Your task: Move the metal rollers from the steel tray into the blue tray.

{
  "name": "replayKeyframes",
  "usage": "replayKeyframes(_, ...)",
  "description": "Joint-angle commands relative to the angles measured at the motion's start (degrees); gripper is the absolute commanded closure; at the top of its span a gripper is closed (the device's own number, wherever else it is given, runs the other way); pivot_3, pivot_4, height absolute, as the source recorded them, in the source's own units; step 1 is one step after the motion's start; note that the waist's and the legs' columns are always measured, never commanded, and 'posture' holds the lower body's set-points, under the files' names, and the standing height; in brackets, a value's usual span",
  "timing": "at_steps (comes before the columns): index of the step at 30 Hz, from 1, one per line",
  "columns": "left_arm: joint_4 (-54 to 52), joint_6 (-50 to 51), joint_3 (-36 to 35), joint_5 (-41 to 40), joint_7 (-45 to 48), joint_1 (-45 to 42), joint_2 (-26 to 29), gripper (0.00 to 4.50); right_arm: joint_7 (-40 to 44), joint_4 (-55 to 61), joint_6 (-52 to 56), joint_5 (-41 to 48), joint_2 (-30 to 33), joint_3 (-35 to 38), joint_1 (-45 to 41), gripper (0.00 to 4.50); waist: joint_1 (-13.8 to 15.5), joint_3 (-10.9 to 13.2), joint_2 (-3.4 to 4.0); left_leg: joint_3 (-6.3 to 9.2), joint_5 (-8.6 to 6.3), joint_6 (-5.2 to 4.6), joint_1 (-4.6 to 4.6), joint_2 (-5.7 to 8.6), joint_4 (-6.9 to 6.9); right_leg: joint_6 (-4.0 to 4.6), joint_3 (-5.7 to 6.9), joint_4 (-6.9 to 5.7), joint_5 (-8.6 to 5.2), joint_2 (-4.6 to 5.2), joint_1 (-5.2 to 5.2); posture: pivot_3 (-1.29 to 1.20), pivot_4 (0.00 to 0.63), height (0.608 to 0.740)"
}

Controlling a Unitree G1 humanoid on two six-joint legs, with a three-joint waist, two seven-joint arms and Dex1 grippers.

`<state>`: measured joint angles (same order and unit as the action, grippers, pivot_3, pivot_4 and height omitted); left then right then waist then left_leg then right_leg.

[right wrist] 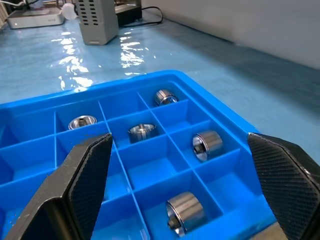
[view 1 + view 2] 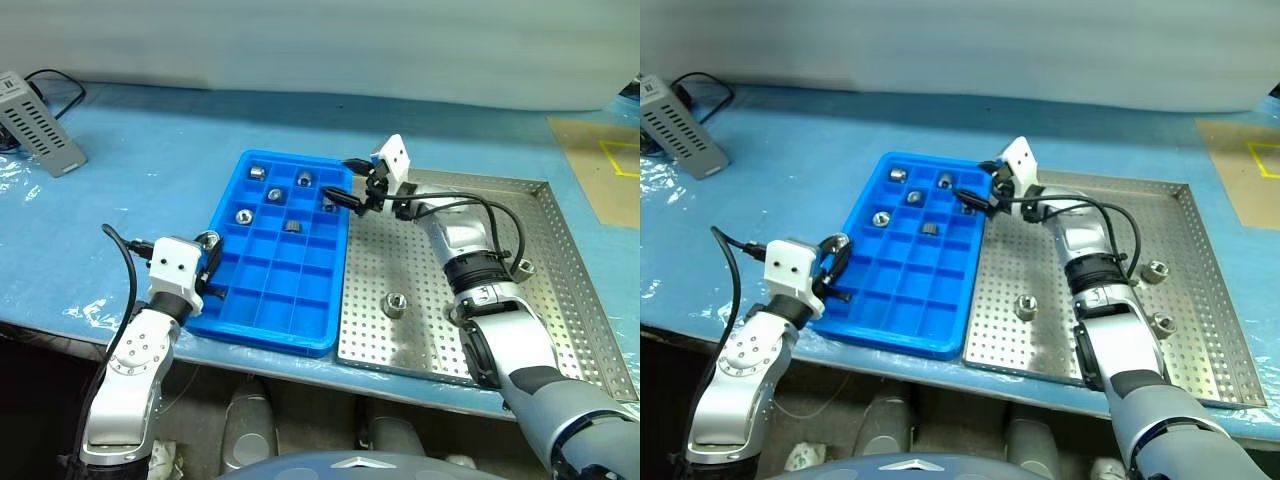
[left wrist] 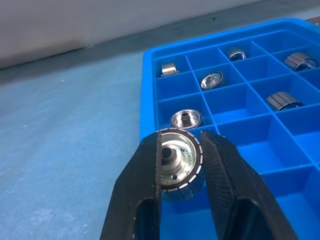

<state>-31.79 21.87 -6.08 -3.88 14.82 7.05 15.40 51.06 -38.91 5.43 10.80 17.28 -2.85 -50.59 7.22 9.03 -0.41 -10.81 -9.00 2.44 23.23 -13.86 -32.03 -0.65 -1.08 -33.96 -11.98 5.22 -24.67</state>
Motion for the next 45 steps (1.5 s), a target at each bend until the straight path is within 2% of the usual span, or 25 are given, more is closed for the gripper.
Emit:
replayKeyframes(1, -3.59, 0.21, 0.38, -1.67, 0.10, 1.11, -0.64, 2.69, -0.49, 3.18, -0.64, 0.25, 1.26, 1.48, 0.49, 0.00, -0.08, 0.00, 0.00, 0.00, 0.00, 0.00, 0.00, 0.00, 0.00, 0.00, 0.00, 0.00, 0.00, 0.00, 0.00, 0.18, 0.150, 0.740)
replayKeyframes(7, -4.09, -0.21, 1.79, -3.33, 1.84, 0.60, -0.25, 0.71, -1.20, 5.26, 0.19, 0.37, 2.36, 1.91, 1.82, 0.00, -0.15, 0.00, 0.00, 0.00, 0.01, 0.02, -0.05, -0.01, -0.01, 0.00, -0.03, -0.05, 0.00, -0.03, 0.00, 0.15, 0.150, 0.740)
replayKeyframes(11, 1.16, -3.96, 2.77, -7.22, 7.73, -9.09, 1.21, 0.71, -1.91, 6.68, 0.91, 0.71, 3.06, 2.45, 2.30, 0.00, 0.14, 0.00, -0.01, 0.00, 0.08, 0.10, -0.06, 0.01, -0.16, 0.00, -0.08, -0.45, 0.00, 0.00, -0.12, 0.11, 0.150, 0.740)
replayKeyframes(15, 10.32, -6.35, 6.06, -12.18, 20.06, -18.64, 4.32, 0.71, -1.85, 11.66, 4.53, 2.06, 4.89, 3.71, 4.45, 0.00, -0.20, 0.00, -0.02, 0.00, 0.25, 0.21, -0.19, 0.10, -0.24, 0.00, -0.30, -0.84, 0.00, 0.00, -0.25, 0.04, 0.150, 0.740)
replayKeyframes(21, 25.20, -4.95, 13.17, -16.65, 34.42, -33.32, 3.47, 0.71, -1.99, 23.68, 12.62, 3.49, 10.13, 5.41, 11.73, 0.00, -1.26, -0.01, -0.02, -0.04, 0.41, 0.45, -0.22, 0.11, -0.24, -0.01, -0.45, -0.89, 0.03, -0.11, -0.32, -0.08, 0.150, 0.740)
replayKeyframes(29, 49.28, -11.75, 28.06, -6.85, 48.19, -49.78, -1.76, 0.71, -4.03, 35.10, 17.70, 1.21, 18.75, 6.53, 23.07, 0.00, -3.62, -0.02, -0.03, -0.13, 0.40, 0.43, -0.24, 0.15, -0.23, -0.02, -0.56, -0.83, 0.04, -0.09, -0.31, -0.24, 0.150, 0.740)
replayKeyframes(35, 61.60, -18.56, 31.93, -1.30, 53.34, -56.59, -4.93, 0.71, -6.65, 40.30, 20.22, 1.83, 21.81, 9.13, 28.56, 0.00, -6.14, -0.02, -0.02, -0.19, 0.29, 0.24, -0.34, 0.15, -0.26, -0.07, -0.66, -0.85, 0.07, -0.10, -0.31, -0.31, 0.150, 0.740)
replayKeyframes(40, 67.67, -20.79, 34.31, 1.97, 57.63, -59.06, -6.58, 0.71, -8.64, 45.42, 22.98, 3.01, 22.64, 12.38, 33.39, 0.00, -6.57, -0.02, -0.02, -0.28, 0.20, 0.10, -0.63, 0.15, -0.26, -0.06, -0.73, -0.78, 0.07, -0.09, -0.01, -0.35, 0.150, 0.740)
replayKeyframes(45, 69.15, -19.42, 37.09, 4.90, 63.53, -59.58, -6.50, 0.71, -9.51, 46.81, 23.59, 2.76, 23.37, 13.35, 35.09, 0.00, -6.78, -0.02, -0.02, -0.37, 0.17, 0.05, -0.72, 0.15, -0.27, -0.06, -0.78, -0.77, 0.07, -0.07, 0.03, -0.37, 0.150, 0.740)
